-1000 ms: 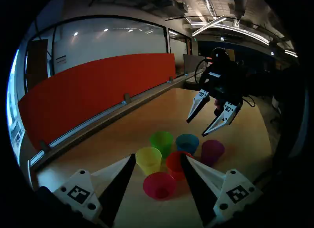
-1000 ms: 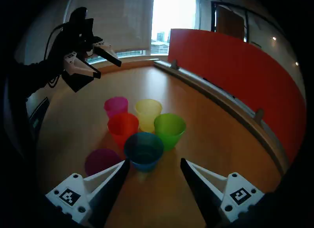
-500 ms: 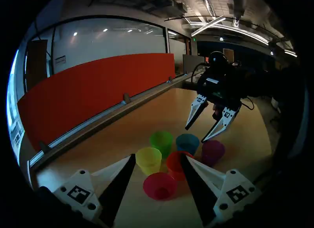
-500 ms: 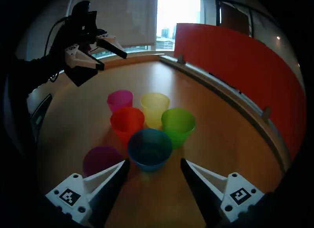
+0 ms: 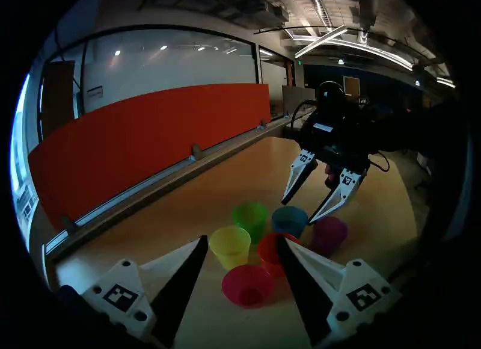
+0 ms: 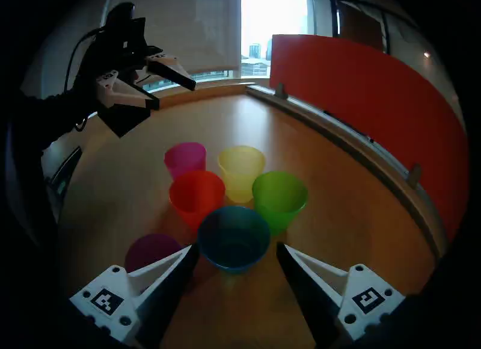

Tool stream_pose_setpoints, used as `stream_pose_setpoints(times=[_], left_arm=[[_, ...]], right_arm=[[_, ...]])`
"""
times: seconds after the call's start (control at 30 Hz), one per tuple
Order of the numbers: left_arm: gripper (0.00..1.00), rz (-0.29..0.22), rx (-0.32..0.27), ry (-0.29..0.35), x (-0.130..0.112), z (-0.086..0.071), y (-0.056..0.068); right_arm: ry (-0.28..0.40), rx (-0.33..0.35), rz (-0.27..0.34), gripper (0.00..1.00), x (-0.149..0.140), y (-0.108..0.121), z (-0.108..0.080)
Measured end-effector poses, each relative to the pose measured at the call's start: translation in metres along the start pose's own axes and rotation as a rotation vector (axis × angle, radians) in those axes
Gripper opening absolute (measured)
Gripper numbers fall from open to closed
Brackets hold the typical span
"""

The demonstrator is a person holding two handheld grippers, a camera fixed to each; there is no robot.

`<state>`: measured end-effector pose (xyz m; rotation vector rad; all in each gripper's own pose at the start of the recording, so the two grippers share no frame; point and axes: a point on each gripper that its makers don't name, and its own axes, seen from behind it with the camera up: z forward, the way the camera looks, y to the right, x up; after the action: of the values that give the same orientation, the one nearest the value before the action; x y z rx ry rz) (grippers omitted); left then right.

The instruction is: Pour water

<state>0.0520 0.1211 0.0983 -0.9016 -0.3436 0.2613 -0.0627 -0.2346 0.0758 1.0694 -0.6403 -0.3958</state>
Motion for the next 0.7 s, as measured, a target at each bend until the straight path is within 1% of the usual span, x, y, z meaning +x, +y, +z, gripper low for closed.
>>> stream_pose_setpoints(times=[0.3, 0.7], left_arm=[[0.84, 0.002, 0.000, 0.001, -0.001, -0.001, 0.000], [0.84, 0.006, 0.003, 0.002, -0.001, -0.001, -0.001]], right_arm=[[-0.006, 0.016, 0.015, 1.00, 0.004, -0.004, 0.007], [-0.048, 0.027, 0.019, 1.00, 0.006, -0.005, 0.012]])
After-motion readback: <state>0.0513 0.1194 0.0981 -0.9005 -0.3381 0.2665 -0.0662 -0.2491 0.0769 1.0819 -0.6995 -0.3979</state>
